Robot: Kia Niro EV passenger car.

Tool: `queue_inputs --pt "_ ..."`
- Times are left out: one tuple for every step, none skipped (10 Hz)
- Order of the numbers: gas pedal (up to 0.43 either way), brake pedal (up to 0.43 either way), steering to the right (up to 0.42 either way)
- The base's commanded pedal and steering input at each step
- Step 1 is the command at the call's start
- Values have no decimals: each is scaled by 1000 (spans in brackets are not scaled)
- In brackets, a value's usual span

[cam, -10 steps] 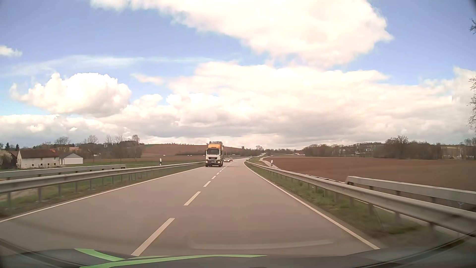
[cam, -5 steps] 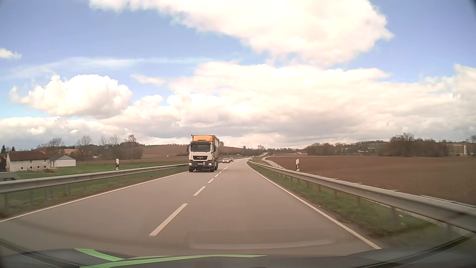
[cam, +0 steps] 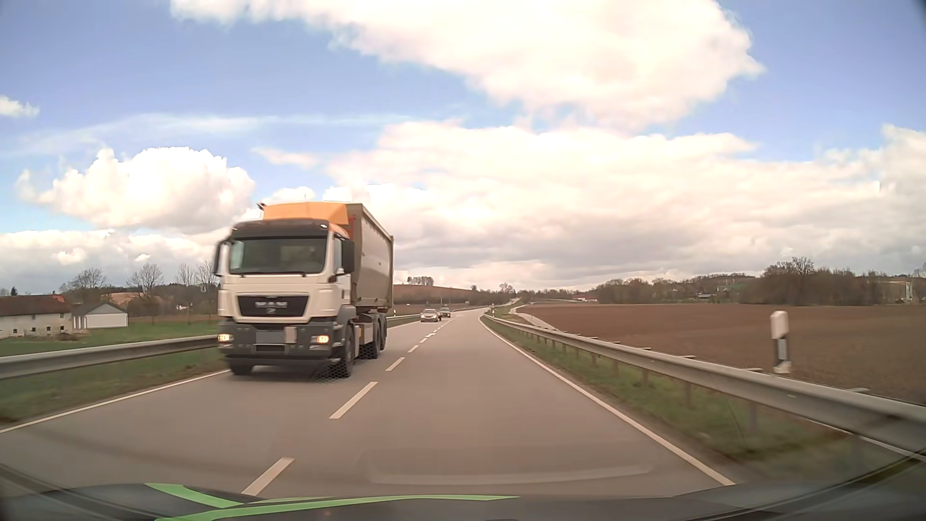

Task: Follow the waypoints while adhering to traffic rules and regulations

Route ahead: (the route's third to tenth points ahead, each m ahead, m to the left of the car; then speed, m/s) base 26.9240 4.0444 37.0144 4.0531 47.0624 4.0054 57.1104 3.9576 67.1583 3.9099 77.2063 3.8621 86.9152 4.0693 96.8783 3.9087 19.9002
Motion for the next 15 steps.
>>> queue_inputs --pt "177 0 1" --pt "177 0 1" --pt "177 0 1" --pt "177 0 1" --pt "177 0 1" --pt "177 0 1" --pt "177 0 1" --pt "177 0 1" --pt "177 0 1" --pt "189 0 1" --pt "189 0 0" --pt "189 0 0" --pt "189 0 0" --pt "189 0 1" --pt "189 0 0"
